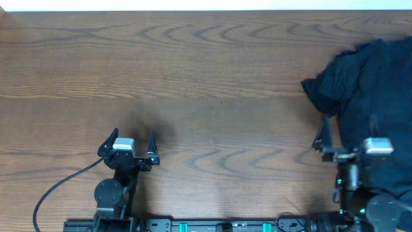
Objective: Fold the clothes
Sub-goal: 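Reach the right gripper into the dark clothing pile and grasp a black T-shirt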
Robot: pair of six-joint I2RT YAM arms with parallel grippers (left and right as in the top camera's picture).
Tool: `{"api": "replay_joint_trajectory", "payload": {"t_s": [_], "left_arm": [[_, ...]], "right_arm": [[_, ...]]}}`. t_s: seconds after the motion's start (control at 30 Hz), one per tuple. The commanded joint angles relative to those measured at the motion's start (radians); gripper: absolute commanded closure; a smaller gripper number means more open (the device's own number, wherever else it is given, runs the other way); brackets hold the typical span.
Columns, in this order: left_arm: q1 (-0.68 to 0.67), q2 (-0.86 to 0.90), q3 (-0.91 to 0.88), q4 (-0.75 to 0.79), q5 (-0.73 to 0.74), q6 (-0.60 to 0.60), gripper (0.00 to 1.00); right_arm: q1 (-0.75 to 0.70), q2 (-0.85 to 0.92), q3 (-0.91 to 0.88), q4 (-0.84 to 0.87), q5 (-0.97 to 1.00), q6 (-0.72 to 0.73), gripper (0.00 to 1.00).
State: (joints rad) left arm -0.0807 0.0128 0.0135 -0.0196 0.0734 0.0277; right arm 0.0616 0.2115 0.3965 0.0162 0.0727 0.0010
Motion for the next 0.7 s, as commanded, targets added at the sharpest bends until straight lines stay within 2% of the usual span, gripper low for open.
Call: {"api": "replay_joint_trajectory", "payload": {"t_s": [0.0,0.17,0.27,0.47,0.57,0.67], "left_arm": [[-0.004,-0.008,-0.01,-0.044,0.011,0.014,0.02],[-0.004,-0.008,-0.01,-0.044,0.011,0.013,0.02],[-0.004,-0.008,-0.01,-0.044,0.011,0.014,0.02],[-0.004,-0.008,-0.01,-0.044,0.012,0.014,0.02],[-0.004,-0.008,-0.01,-0.044,0.012,0.014,0.02],[-0.004,-0.008,-0.01,-0.044,0.011,0.014,0.02]], "right_arm": [[0.007,0.155,0.138,-0.031,0.029,0.032,0.01],[0.006,0.435,0.426,-0.212,0.031,0.009,0.01],[-0.014,0.612,0.634,-0.398,0.063,-0.018,0.01],[-0.139,0.962,0.996,-0.738,0.084,-0.018,0.01],[-0.211,1.1,1.075,-0.786,0.08,-0.018,0.01],[-0.258,1.209,1.099,-0.755,0.077,-0.016,0.01]]}}
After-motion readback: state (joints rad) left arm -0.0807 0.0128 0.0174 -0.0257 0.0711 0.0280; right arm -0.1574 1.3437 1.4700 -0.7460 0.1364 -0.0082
